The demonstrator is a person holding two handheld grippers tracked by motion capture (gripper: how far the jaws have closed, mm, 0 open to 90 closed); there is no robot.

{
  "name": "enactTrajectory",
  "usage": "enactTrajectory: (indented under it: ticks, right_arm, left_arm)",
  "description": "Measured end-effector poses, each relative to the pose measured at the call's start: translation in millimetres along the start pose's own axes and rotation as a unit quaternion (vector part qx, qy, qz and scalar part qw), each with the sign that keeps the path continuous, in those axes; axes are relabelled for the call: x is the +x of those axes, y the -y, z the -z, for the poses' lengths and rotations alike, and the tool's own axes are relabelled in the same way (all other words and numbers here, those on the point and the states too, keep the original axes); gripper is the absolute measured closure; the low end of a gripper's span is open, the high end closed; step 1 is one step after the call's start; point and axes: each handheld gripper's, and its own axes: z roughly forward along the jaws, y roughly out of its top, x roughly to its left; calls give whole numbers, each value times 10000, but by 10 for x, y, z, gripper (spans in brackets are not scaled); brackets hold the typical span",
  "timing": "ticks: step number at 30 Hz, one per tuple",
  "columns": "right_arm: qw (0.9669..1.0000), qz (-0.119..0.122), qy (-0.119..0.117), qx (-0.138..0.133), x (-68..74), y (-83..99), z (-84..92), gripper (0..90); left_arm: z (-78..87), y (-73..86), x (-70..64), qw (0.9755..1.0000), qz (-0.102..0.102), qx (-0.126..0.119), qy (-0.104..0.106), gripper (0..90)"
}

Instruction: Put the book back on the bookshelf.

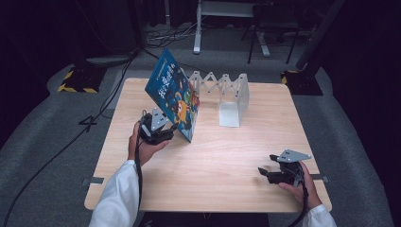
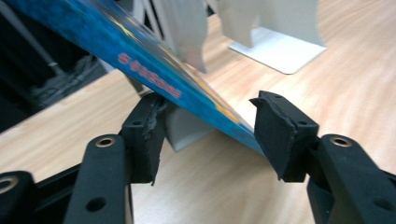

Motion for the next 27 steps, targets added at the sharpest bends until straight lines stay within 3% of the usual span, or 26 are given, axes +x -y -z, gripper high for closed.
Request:
enactTrajectory:
  ticks: [6,9,18,27]
  right_arm:
    - [9998,39,178,100,46,0,41,264]
    - [9998,56,177,105,78,22,85,264]
    - [9996,34,278,53,46,43,125,263]
    - [9994,112,312,138,95,69,176,262]
  left_arm:
    - [73,89,-17,9997,-52,233,76,340]
    - [140,132,-22,9993,-69,294,226,309]
    - [325,296,-78,9978,-118,330,554,252]
    - [441,562,-104,9965,-85,647,517,201]
